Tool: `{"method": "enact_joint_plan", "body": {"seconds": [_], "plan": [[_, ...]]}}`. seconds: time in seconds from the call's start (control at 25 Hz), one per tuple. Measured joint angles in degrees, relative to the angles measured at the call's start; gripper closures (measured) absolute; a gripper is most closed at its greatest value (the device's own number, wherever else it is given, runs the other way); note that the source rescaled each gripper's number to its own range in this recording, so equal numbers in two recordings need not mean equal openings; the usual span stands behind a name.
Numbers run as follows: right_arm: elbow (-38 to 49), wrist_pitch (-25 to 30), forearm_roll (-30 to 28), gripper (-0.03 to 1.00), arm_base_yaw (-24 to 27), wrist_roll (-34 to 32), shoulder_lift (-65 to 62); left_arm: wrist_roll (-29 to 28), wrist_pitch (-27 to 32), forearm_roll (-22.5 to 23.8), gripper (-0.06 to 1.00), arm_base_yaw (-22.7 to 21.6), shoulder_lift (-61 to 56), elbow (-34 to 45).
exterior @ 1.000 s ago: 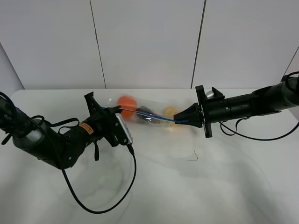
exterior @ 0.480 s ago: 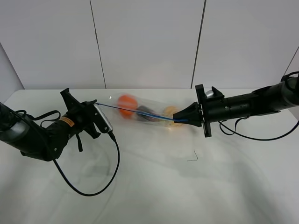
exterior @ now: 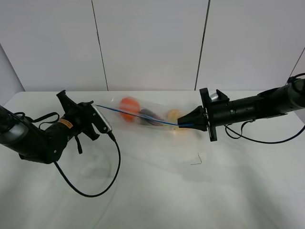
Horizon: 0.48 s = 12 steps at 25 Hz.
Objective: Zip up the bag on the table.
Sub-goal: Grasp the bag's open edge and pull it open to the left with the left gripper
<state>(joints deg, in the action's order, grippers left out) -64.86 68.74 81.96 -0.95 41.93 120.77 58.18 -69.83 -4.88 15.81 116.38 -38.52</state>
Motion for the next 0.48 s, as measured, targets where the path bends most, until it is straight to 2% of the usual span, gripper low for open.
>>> {"method": "enact_joint_plan", "body": {"seconds": [0.16, 0.2, 0.36, 0.48], "plan": [[0.00, 0.11, -0.45, 0.97, 0.11, 0.17, 0.00, -3.93, 0.00, -2.07, 0.29, -0.64, 0.00, 0.00], [0.00, 0.11, -0.53, 0.97, 0.11, 0.17, 0.00, -4.60, 0.00, -2.28, 0.23, -0.64, 0.00, 0.00], [0.00, 0.11, -0.59, 0.97, 0.13, 0.17, 0.00, -6.58, 0.00, -5.02, 0.13, -0.64, 0.00, 0.28], [0.00, 0.11, -0.63, 0.97, 0.13, 0.17, 0.00, -13.60, 0.00, -8.89, 0.11, -0.64, 0.00, 1.53]]}}
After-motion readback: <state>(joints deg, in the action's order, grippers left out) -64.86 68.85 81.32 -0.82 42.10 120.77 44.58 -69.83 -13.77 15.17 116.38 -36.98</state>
